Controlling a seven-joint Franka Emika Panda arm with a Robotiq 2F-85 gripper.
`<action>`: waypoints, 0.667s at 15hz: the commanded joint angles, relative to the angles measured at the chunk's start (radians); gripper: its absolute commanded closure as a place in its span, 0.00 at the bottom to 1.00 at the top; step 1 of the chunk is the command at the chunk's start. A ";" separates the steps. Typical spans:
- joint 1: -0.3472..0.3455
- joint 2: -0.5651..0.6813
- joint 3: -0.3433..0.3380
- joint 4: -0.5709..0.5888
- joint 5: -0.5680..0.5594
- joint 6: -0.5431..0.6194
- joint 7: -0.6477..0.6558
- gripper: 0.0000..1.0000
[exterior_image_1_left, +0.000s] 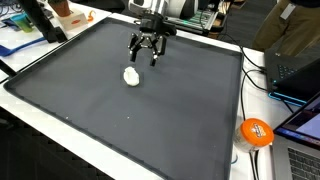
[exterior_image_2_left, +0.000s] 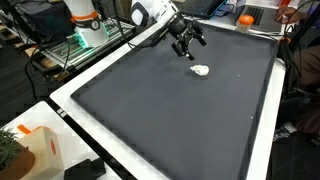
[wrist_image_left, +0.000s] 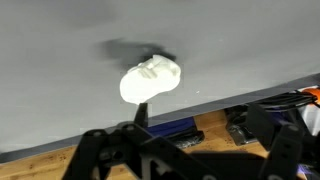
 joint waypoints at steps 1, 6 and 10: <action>-0.007 0.036 0.004 0.022 -0.002 0.044 0.002 0.00; 0.024 0.068 -0.023 0.056 0.066 0.054 -0.039 0.00; 0.042 0.084 -0.041 0.076 0.120 0.042 -0.072 0.00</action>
